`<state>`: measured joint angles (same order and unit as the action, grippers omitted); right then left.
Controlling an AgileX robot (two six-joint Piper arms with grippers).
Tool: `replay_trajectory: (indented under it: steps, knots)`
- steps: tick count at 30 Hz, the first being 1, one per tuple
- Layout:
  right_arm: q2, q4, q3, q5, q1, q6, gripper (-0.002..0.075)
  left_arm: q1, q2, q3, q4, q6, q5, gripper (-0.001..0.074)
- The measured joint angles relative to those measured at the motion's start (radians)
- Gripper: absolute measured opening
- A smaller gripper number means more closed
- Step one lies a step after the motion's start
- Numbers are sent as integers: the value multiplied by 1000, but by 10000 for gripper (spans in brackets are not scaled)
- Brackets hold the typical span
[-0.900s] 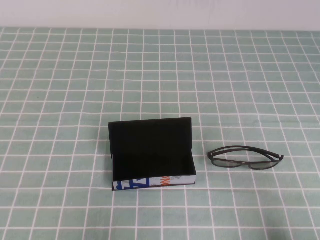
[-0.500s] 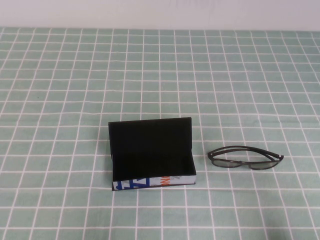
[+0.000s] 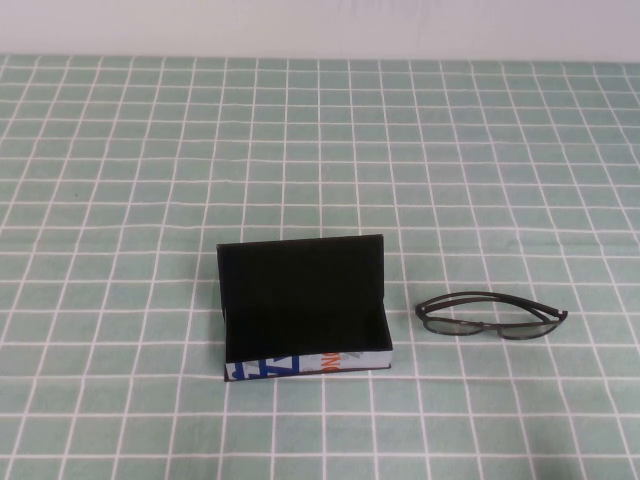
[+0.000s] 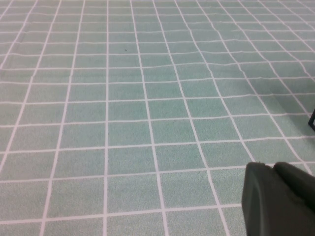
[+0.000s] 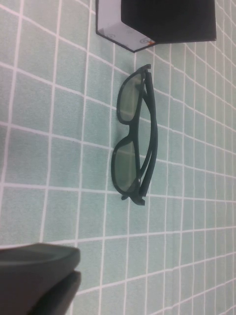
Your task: Return glasses to glasses case
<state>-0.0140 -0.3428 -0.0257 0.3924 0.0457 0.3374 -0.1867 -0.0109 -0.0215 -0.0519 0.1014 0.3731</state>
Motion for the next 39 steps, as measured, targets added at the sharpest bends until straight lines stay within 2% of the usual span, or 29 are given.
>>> replay_trajectory:
  steps: [13, 18, 22, 30, 35, 39]
  knots:
    - [0, 6, 0, -8, 0, 0, -14, 0, 0, 0, 0, 0, 0, -2]
    - [0, 6, -1, -89, 0, 0, -14, 0, 0, 0, 0, 0, 0, -2]
    - [0, -30, -1, -282, 0, 0, -14, 0, 0, 0, 0, 0, 0, -2]
    - [0, -211, -1, -698, 0, 0, -14, 0, 0, 0, 0, 0, 0, -2]
    - [0, -223, -1, -1008, 0, 0, -14, 0, 0, 0, 0, 0, 0, -2]
    - [0, -177, 16, -1114, 0, -5, -14, 0, 0, 0, 0, 0, 0, -2]
